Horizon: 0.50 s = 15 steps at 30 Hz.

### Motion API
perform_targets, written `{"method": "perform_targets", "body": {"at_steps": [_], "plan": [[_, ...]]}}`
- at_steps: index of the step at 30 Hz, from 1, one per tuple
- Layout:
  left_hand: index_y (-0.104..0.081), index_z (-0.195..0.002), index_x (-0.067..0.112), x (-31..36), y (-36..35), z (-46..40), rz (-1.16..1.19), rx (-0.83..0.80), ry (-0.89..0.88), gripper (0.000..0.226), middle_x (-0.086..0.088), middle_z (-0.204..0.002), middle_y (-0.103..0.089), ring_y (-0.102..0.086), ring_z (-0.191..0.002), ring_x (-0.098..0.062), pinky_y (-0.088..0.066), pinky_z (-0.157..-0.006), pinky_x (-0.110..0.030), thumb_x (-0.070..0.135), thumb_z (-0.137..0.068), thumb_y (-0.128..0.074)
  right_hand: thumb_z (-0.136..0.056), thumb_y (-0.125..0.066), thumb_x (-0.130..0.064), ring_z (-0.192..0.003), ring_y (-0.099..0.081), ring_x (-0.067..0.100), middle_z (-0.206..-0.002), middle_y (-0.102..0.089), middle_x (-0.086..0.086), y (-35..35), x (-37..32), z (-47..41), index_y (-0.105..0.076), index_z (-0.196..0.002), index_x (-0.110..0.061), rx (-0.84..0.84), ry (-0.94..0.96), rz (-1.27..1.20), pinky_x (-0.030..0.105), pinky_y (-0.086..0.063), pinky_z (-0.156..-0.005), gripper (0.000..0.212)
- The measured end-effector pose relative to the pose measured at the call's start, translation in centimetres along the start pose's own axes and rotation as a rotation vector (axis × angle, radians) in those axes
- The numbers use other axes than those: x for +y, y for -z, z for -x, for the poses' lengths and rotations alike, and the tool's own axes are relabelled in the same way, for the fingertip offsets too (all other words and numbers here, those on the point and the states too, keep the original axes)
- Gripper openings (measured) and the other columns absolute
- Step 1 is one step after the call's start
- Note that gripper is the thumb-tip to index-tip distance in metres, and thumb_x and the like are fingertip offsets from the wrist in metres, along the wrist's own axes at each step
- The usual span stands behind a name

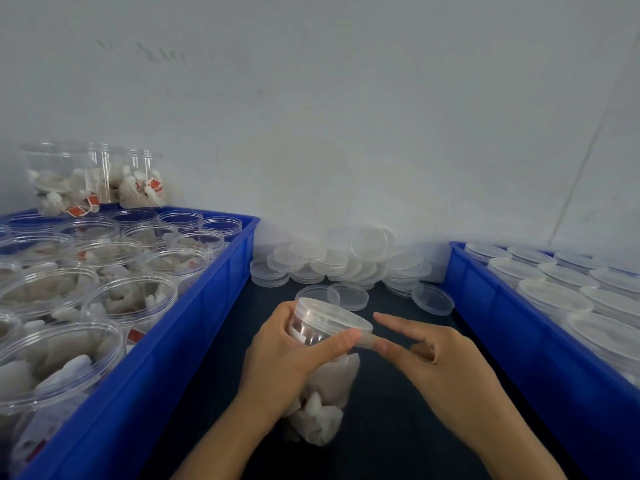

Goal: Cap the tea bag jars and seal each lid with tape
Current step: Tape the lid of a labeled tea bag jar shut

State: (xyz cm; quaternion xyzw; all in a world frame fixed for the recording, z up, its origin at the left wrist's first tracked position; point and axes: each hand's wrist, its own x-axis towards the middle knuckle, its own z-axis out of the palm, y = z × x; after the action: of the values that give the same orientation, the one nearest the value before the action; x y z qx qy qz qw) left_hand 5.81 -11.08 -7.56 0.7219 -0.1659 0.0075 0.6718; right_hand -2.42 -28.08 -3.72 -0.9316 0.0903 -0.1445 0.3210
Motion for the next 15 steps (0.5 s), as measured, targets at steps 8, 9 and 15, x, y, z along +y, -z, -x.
{"method": "perform_targets", "body": {"at_steps": [8,9,15], "plan": [[-0.069,-0.104,0.015,0.48,0.28,-0.01,0.262,-0.181,0.109,0.067,-0.005,-0.094,-0.075,-0.072,-0.09,-0.019,-0.055,-0.072,-0.029,0.047,-0.046,-0.082,-0.093,-0.048,-0.05,-0.093,-0.06,0.003,-0.108,-0.066,-0.019,-0.03,0.2,-0.35,-0.043,-0.127,-0.062,-0.081,0.021,0.044,0.026,-0.051,-0.086,0.036],[-0.07,-0.103,0.014,0.42,0.3,-0.06,0.27,-0.201,0.117,0.065,-0.006,-0.094,-0.075,-0.072,-0.089,-0.02,-0.055,-0.071,-0.029,0.046,-0.047,-0.08,-0.094,-0.048,-0.049,-0.094,-0.06,0.002,-0.109,-0.065,-0.021,0.0,0.3,-0.37,-0.044,-0.125,-0.063,-0.075,0.029,0.051,0.025,-0.051,-0.087,0.035],[-0.075,-0.09,0.018,-0.05,0.38,-0.28,0.315,-0.282,0.123,0.05,-0.01,-0.089,-0.075,-0.073,-0.079,-0.018,-0.057,-0.062,-0.023,0.045,-0.051,-0.091,-0.094,-0.044,-0.052,-0.08,-0.056,-0.009,-0.093,-0.063,-0.034,-0.67,0.51,-0.35,-0.041,-0.126,-0.064,-0.025,0.069,0.109,0.017,-0.048,-0.073,0.035]]}}
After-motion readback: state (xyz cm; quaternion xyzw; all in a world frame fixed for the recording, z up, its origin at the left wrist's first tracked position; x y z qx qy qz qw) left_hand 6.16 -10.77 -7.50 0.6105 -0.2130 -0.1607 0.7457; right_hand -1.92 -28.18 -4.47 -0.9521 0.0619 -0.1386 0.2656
